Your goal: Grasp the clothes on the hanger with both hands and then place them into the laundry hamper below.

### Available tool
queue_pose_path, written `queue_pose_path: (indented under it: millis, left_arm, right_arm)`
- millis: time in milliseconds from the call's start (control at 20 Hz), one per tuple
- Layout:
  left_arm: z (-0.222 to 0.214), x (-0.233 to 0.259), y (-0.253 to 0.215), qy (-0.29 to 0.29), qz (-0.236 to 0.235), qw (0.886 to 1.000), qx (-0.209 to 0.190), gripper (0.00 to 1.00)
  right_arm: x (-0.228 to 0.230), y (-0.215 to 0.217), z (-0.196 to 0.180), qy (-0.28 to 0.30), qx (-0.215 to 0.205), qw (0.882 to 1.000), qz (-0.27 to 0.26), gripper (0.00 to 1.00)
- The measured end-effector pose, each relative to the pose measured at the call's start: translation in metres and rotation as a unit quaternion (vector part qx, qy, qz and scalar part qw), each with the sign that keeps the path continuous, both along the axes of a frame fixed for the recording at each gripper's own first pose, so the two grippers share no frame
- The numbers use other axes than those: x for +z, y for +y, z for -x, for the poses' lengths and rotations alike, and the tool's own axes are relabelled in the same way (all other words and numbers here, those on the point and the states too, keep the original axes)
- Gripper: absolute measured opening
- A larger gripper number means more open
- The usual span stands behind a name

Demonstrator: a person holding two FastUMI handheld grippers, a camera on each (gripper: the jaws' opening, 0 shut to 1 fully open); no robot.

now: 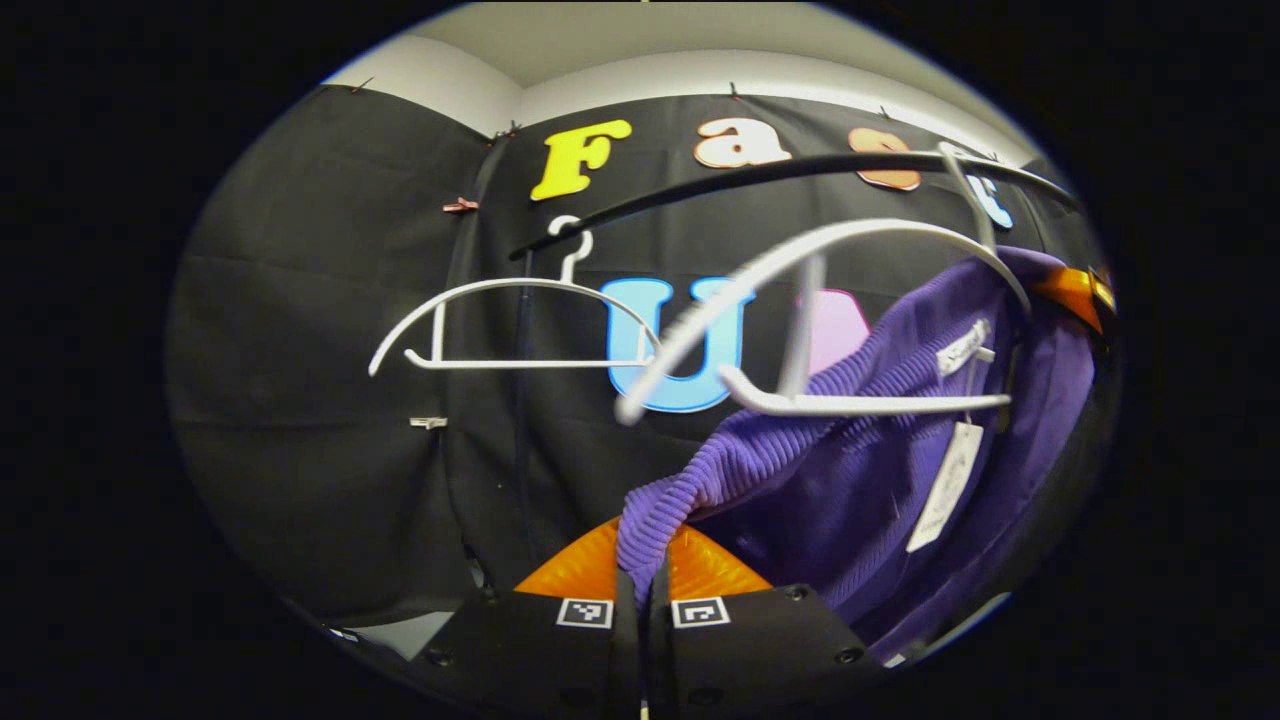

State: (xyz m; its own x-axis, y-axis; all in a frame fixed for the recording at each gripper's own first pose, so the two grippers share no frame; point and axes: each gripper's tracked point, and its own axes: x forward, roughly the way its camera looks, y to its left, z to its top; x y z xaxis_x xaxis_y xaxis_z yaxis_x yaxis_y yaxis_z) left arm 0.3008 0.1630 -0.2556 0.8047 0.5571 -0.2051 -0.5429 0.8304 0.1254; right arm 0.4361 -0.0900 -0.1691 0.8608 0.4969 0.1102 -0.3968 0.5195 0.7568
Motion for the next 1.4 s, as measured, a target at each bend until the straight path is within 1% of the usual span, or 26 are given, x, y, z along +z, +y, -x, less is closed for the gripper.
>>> queue_pose_path:
  millis: [150,250,350,450,550,650,750,850,950,1050,1150,1250,1400]
  left_arm:
    - [-0.015,-0.016,-0.041,0.022,0.001,0.999,-0.046,0.07]
    - [-0.024,-0.023,-0.056,0.027,0.010,0.998,-0.063,0.07]
    - [-0.032,-0.029,-0.069,0.030,0.026,0.996,-0.075,0.07]
    - [-0.038,-0.034,-0.082,0.034,0.035,0.995,-0.089,0.07]
    - [-0.043,-0.041,-0.101,0.042,0.037,0.993,-0.106,0.07]
    - [-0.041,-0.049,-0.114,0.053,0.041,0.990,-0.124,0.07]
    - [-0.040,-0.056,-0.127,0.061,0.047,0.988,-0.135,0.07]
    - [-0.034,-0.061,-0.135,0.067,0.051,0.986,-0.144,0.07]
    - [-0.029,-0.066,-0.142,0.076,0.057,0.984,-0.152,0.07]
    - [-0.025,-0.073,-0.147,0.085,0.068,0.981,-0.159,0.07]
    - [-0.015,-0.079,-0.153,0.093,0.074,0.979,-0.166,0.07]
    - [-0.004,-0.085,-0.154,0.108,0.079,0.977,-0.165,0.07]
    - [0.020,-0.104,-0.154,0.138,0.108,0.972,-0.159,0.07]
  right_arm:
    - [-0.017,-0.035,-0.011,0.021,-0.044,0.999,0.007,0.14]
    - [-0.032,-0.057,-0.015,0.036,-0.071,0.997,0.025,0.14]
    - [-0.053,-0.078,-0.020,0.054,-0.098,0.992,0.058,0.14]
    - [-0.084,-0.096,-0.022,0.081,-0.122,0.984,0.106,0.14]
    - [-0.115,-0.100,-0.015,0.109,-0.128,0.973,0.160,0.14]
    - [-0.142,-0.088,0.008,0.134,-0.103,0.964,0.206,0.14]
    - [-0.162,-0.064,0.038,0.153,-0.059,0.959,0.231,0.14]
    - [-0.174,-0.039,0.069,0.167,-0.014,0.955,0.244,0.14]
    - [-0.182,-0.017,0.099,0.174,0.029,0.948,0.264,0.14]
    - [-0.185,0.009,0.127,0.175,0.080,0.941,0.280,0.14]
    - [-0.190,0.029,0.157,0.185,0.126,0.935,0.276,0.14]
    - [-0.199,0.038,0.182,0.198,0.150,0.926,0.284,0.14]
    - [-0.214,0.052,0.207,0.222,0.173,0.912,0.299,0.14]
